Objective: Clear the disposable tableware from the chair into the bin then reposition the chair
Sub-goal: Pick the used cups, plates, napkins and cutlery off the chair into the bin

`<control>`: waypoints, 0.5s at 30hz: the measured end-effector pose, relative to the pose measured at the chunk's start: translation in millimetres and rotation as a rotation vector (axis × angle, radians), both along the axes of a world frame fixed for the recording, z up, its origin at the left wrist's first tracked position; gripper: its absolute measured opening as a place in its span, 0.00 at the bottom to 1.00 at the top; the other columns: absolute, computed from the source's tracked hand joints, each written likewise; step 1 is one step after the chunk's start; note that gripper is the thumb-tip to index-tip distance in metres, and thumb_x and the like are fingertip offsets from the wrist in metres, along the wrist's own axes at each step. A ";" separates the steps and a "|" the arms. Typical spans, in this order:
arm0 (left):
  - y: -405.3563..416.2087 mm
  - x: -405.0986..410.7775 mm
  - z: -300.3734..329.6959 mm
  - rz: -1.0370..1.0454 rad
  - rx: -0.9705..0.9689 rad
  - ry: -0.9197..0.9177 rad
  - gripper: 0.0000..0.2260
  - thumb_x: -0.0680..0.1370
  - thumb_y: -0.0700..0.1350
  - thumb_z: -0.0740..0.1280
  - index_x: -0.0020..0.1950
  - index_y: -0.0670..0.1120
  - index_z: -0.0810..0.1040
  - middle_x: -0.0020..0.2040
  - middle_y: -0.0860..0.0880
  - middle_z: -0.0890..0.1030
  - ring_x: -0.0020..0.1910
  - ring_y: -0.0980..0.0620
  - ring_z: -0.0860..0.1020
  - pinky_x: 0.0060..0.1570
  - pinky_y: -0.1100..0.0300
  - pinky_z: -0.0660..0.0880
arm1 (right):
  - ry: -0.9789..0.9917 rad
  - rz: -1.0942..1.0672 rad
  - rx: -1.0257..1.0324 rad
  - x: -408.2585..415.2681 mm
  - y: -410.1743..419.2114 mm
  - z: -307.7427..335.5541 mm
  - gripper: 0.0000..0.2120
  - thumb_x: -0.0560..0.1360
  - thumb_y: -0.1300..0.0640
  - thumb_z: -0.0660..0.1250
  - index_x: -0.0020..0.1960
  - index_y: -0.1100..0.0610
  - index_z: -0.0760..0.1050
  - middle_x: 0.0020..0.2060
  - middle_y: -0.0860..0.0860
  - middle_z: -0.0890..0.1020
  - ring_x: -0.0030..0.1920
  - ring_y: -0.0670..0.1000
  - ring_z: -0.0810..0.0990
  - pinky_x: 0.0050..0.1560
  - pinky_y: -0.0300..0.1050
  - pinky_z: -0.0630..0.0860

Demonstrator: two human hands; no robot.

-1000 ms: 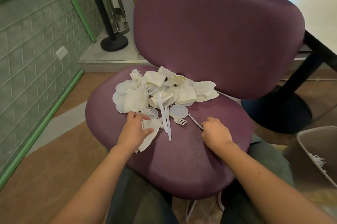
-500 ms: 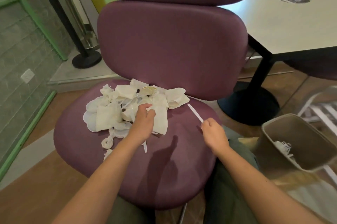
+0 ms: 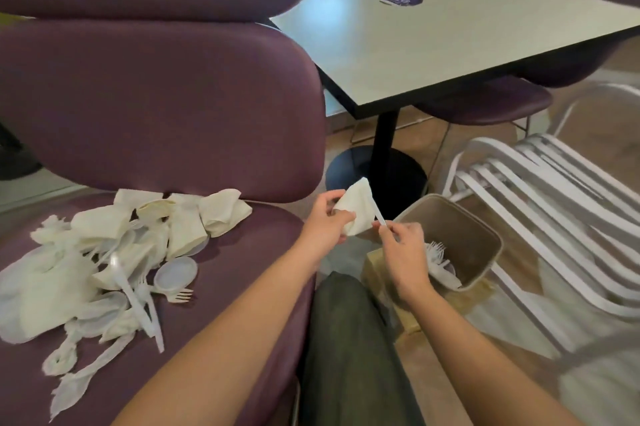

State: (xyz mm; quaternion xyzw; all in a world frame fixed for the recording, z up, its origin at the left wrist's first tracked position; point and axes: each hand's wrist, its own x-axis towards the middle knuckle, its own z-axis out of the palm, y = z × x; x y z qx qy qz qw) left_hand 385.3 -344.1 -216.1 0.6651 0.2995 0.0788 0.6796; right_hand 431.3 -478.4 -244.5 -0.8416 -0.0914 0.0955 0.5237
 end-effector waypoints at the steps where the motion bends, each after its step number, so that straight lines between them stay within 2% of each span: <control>1: -6.9 11.0 -2.5 -0.018 -0.002 0.013 0.16 0.76 0.40 0.67 0.60 0.57 0.71 0.58 0.50 0.75 0.53 0.52 0.77 0.47 0.55 0.79 | -0.012 -0.035 -0.031 7.9 -8.5 -3.1 0.13 0.80 0.55 0.61 0.57 0.58 0.81 0.52 0.53 0.72 0.49 0.47 0.71 0.53 0.37 0.63; 3: -20.1 32.3 -9.4 -0.055 0.011 0.038 0.17 0.75 0.40 0.69 0.56 0.59 0.72 0.58 0.47 0.75 0.51 0.51 0.77 0.42 0.57 0.80 | -0.044 -0.092 -0.104 22.2 -23.2 -8.6 0.12 0.79 0.57 0.62 0.55 0.58 0.83 0.48 0.55 0.74 0.48 0.50 0.72 0.52 0.42 0.66; 5: -36.4 55.0 -19.3 -0.090 0.049 0.073 0.19 0.73 0.40 0.71 0.58 0.58 0.72 0.58 0.45 0.74 0.51 0.49 0.77 0.42 0.56 0.81 | -0.078 -0.146 -0.170 38.0 -38.9 -14.3 0.11 0.77 0.58 0.65 0.53 0.57 0.84 0.43 0.55 0.76 0.46 0.55 0.75 0.52 0.50 0.72; 6: -44.0 64.3 -23.4 -0.093 0.070 0.094 0.20 0.72 0.40 0.72 0.60 0.57 0.71 0.57 0.44 0.74 0.50 0.49 0.77 0.44 0.53 0.82 | -0.082 -0.166 -0.181 44.0 -45.5 -15.4 0.10 0.76 0.58 0.66 0.53 0.57 0.84 0.42 0.54 0.78 0.45 0.55 0.76 0.50 0.50 0.73; 8: -56.8 82.2 -31.3 -0.100 0.110 0.141 0.21 0.72 0.41 0.73 0.59 0.56 0.69 0.54 0.45 0.74 0.48 0.49 0.77 0.50 0.48 0.81 | -0.028 -0.222 -0.148 54.4 -57.9 -17.7 0.11 0.76 0.60 0.68 0.57 0.57 0.81 0.43 0.52 0.80 0.43 0.51 0.78 0.45 0.44 0.73; 10: -68.7 102.0 -40.8 -0.124 0.152 0.189 0.19 0.71 0.43 0.73 0.56 0.56 0.69 0.55 0.47 0.75 0.47 0.50 0.77 0.50 0.49 0.81 | 0.044 -0.294 -0.109 68.4 -68.5 -23.7 0.11 0.76 0.60 0.69 0.58 0.57 0.79 0.45 0.51 0.82 0.43 0.49 0.78 0.41 0.40 0.71; 13: -81.9 121.6 -54.9 -0.153 0.201 0.231 0.17 0.71 0.45 0.74 0.52 0.57 0.69 0.56 0.48 0.75 0.48 0.49 0.77 0.50 0.51 0.80 | 0.084 -0.324 -0.156 87.1 -78.8 -35.4 0.11 0.76 0.60 0.69 0.58 0.59 0.79 0.44 0.50 0.82 0.44 0.50 0.78 0.44 0.42 0.71; 15: -90.3 132.4 -63.8 -0.166 0.230 0.241 0.18 0.71 0.46 0.75 0.56 0.55 0.71 0.58 0.48 0.75 0.52 0.48 0.77 0.53 0.52 0.78 | 0.114 -0.279 -0.239 100.8 -84.6 -47.7 0.11 0.76 0.60 0.68 0.58 0.60 0.79 0.44 0.53 0.82 0.46 0.54 0.80 0.45 0.42 0.71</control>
